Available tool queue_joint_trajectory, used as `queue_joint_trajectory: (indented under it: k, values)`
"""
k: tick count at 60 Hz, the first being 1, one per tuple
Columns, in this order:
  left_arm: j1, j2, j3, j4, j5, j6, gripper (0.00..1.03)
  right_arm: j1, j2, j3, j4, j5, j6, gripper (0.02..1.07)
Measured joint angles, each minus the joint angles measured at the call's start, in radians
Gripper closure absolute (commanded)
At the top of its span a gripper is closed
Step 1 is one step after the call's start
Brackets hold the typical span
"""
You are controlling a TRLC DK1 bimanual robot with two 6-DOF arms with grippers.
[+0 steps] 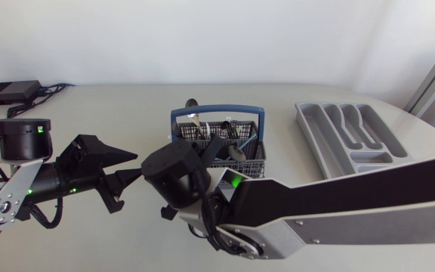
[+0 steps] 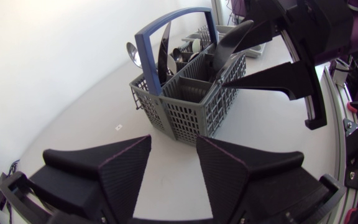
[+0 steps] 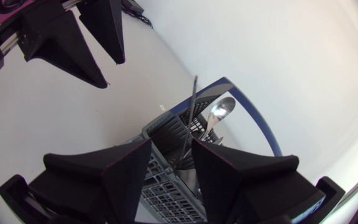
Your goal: Sort the cutlery from the basket into the organizer compartments.
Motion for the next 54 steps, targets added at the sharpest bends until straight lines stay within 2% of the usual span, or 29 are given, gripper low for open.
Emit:
queue_joint_trajectory:
  k: [6,15,22,38,54]
  values:
    - [0.0,0.0,0.0,0.003,0.0,0.0,0.52,-0.006,0.013,0.013,0.002,0.001,0.001,0.71]
    - [-0.01,0.002,0.0,0.004,0.0,0.0,0.52,-0.012,0.036,0.031,0.002,0.005,0.008,0.94]
    - [-0.019,0.002,0.0,0.005,0.0,-0.001,0.52,-0.025,0.04,0.035,-0.005,0.011,0.022,1.01]
    - [-0.047,0.002,-0.002,0.004,0.0,-0.019,0.52,-0.045,0.013,0.04,-0.042,-0.028,0.026,1.01]
    - [-0.081,-0.035,-0.004,-0.015,-0.02,-0.02,0.52,-0.053,-0.03,0.058,-0.139,-0.097,0.026,1.01]
